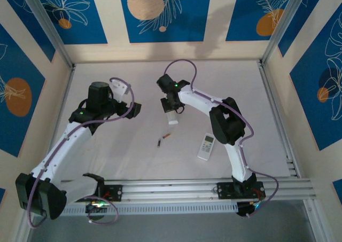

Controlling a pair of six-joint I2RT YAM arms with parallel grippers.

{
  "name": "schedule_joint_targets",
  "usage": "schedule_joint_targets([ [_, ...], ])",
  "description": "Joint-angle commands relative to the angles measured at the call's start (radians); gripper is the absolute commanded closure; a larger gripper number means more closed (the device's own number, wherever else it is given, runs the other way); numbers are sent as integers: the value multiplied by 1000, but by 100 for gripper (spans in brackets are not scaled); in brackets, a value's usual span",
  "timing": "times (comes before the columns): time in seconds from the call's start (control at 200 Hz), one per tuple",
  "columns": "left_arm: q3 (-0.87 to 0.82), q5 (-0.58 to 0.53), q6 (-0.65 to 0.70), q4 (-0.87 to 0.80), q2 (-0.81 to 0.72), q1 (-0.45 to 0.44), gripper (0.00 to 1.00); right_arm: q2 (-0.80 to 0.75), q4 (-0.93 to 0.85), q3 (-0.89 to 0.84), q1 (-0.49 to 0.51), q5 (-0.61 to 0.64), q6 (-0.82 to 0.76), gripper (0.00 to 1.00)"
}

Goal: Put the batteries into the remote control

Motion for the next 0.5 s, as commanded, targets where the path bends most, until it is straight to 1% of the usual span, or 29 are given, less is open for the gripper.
schedule_joint_targets([
  [0.0, -9, 3, 14, -5, -11, -11, 0, -31, -8, 3, -9, 13, 22, 98],
  [0.29, -9, 2, 15, -5, -10, -11, 0, 11, 6, -19, -18, -50, 51, 98],
  [0.495, -10, -2, 17, -5, -13, -11, 0, 30, 27, -85, -12, -49, 93, 98],
])
